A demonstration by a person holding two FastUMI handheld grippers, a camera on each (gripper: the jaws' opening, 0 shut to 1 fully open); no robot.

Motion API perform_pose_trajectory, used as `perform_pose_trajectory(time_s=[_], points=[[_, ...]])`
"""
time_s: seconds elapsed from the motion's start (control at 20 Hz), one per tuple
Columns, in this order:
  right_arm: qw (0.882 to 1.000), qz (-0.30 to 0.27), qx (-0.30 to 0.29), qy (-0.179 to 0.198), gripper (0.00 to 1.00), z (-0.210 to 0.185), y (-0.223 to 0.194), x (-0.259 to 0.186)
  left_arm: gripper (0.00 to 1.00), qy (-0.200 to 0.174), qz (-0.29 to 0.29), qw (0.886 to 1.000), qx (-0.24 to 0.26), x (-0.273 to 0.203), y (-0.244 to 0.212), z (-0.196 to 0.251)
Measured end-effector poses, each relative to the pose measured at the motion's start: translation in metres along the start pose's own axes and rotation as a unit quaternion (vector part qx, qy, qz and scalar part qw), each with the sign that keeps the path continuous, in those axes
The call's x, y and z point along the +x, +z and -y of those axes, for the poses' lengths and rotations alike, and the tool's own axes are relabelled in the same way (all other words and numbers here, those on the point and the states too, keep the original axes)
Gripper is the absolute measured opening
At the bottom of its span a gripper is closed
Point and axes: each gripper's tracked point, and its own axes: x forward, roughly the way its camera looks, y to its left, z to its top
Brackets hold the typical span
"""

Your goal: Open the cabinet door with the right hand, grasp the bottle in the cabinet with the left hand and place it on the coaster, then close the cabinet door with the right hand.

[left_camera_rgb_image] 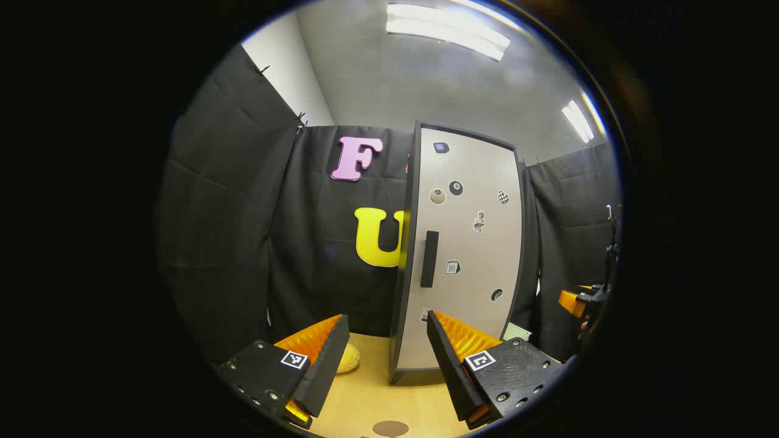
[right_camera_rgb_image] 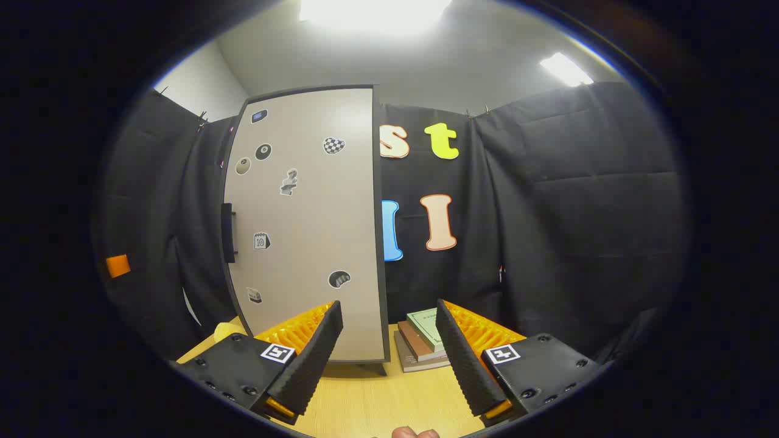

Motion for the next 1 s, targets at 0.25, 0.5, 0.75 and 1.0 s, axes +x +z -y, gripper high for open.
perform_pose_trajectory(time_s=[0.25, 0.5, 0.75, 1.0], points=[[1.000, 0.003, -0.006, 0.001, 0.97, -0.002, 0.002, -0.006, 0.75, 0.010, -0.024, 1.000, -0.009, -0.011, -0.021, -0.007], [1.000, -0.009, -0.012, 0.021, 0.98, -0.013, -0.005, -0.006, 0.75, 0.026, -0.029, 0.999, -0.004, -0.020, -0.031, -0.015], [0.999, -0.011, -0.016, 0.039, 0.98, -0.027, -0.001, 0.000, 0.75, 0.032, -0.035, 0.999, -0.003, -0.026, -0.040, -0.017], [0.998, -0.008, -0.027, 0.059, 0.98, -0.049, 0.008, 0.011, 0.75, 0.042, -0.045, 0.998, 0.000, -0.035, -0.052, -0.026]])
